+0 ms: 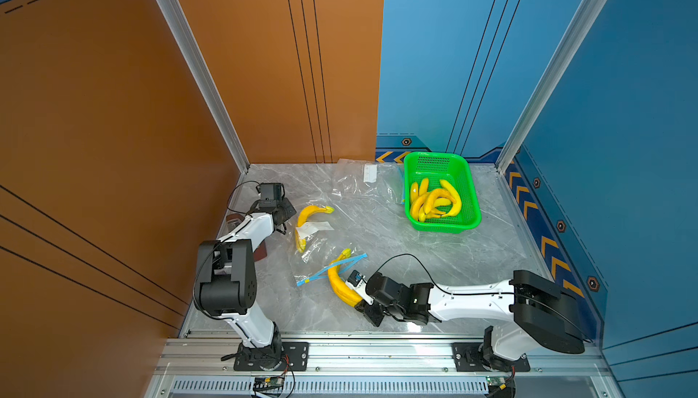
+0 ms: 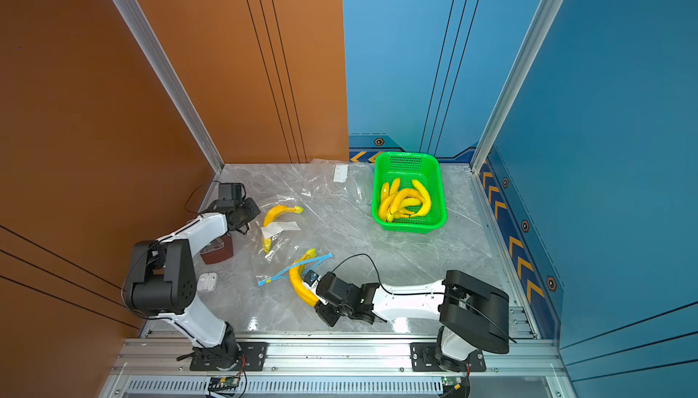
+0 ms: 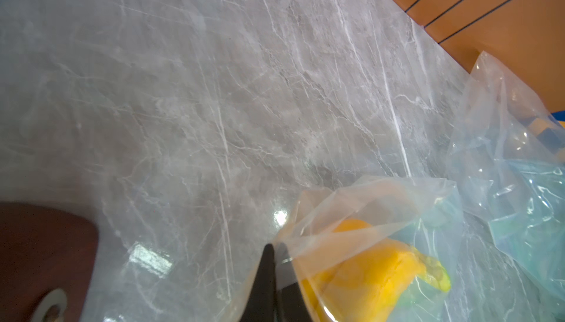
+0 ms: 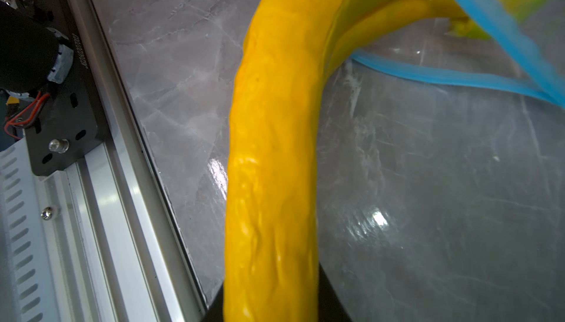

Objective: Open the zip-top bag and take out the banana
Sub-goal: Pick up the banana from the zipper food storage bag, then place the banana in the basket.

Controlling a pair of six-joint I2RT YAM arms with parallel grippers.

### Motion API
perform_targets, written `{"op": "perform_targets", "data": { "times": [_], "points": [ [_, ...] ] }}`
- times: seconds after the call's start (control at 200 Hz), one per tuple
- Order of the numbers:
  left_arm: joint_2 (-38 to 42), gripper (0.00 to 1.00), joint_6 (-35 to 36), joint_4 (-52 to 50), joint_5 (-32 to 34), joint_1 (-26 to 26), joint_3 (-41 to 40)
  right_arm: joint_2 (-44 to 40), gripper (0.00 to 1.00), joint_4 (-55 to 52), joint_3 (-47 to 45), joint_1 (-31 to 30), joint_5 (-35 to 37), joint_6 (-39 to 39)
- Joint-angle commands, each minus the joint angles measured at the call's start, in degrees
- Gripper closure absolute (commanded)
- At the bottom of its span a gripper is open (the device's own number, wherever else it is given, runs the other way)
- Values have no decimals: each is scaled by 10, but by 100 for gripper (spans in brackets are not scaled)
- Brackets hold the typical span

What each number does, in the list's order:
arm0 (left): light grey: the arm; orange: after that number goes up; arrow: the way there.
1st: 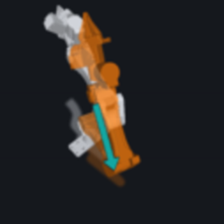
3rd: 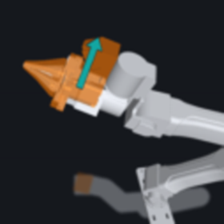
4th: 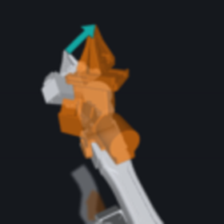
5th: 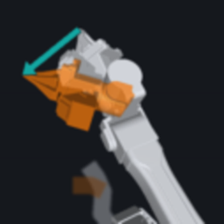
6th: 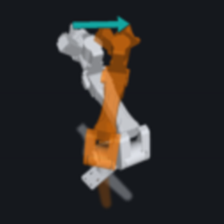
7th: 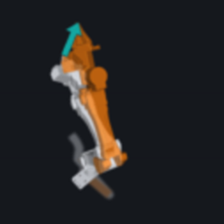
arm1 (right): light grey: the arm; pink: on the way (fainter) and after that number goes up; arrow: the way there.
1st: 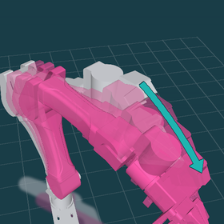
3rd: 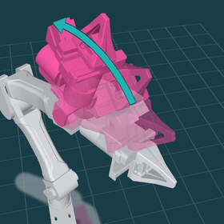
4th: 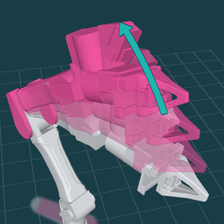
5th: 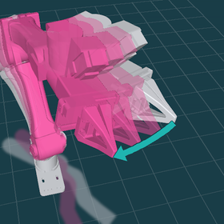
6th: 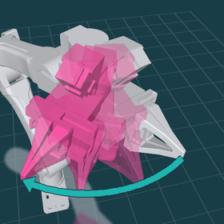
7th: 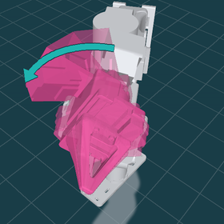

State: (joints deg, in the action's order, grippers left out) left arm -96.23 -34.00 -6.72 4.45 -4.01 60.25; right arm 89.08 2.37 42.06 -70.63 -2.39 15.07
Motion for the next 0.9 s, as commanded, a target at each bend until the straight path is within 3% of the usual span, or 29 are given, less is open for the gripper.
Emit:
{"op": "perform_targets", "data": {
  "times": [0.0,0.2,0.42,0.666,0.896],
  "points": [
    [-2,100,-42,1,41,-16,22,-12,80,-3,-8,-4,-6,-14],
    [-10,100,-60,1,61,8,36,18,80,-1,27,-7,-36,-33],
    [-17,96,-49,1,43,-23,28,-41,80,-27,-13,-3,21,-17],
    [27,51,-32,1,16,-26,-8,-116,80,-84,-17,56,78,8],
    [128,21,-6,-2,16,-22,-91,-195,79,-139,-7,151,77,-5]
  ]
}}
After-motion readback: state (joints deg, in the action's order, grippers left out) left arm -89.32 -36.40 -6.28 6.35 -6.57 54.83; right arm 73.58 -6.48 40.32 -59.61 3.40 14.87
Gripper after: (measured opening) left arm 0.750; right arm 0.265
